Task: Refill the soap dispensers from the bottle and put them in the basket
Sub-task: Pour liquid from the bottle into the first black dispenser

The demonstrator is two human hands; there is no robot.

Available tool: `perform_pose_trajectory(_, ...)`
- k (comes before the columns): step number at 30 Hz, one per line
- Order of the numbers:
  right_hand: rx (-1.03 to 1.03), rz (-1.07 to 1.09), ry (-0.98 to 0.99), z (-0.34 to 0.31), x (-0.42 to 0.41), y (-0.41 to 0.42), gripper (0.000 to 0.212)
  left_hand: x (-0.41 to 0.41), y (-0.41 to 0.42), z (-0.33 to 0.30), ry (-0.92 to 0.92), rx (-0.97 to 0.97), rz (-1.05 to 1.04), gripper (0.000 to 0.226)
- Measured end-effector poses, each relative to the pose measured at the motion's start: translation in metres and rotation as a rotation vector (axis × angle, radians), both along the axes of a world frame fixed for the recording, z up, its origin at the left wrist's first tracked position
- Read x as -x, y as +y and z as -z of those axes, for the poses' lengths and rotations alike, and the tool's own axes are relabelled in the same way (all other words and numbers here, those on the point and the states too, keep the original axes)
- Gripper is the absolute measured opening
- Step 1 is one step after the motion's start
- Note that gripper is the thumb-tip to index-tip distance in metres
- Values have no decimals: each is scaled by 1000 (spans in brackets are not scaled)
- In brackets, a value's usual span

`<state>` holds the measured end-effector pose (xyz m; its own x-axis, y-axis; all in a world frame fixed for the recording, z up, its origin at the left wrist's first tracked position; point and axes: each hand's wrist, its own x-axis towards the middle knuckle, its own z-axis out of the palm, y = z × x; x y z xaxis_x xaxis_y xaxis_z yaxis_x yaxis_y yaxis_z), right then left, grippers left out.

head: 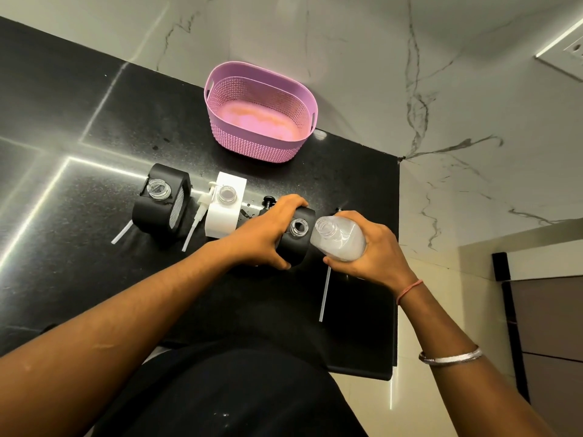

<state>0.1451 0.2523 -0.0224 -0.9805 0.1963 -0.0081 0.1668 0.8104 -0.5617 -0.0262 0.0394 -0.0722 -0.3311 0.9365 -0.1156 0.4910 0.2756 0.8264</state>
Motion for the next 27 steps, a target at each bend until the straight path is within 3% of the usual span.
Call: perform_pose_trajectory(27,-153,-60,-150,-8,12,-1,80,2,1,2,-25,-16,-2,112)
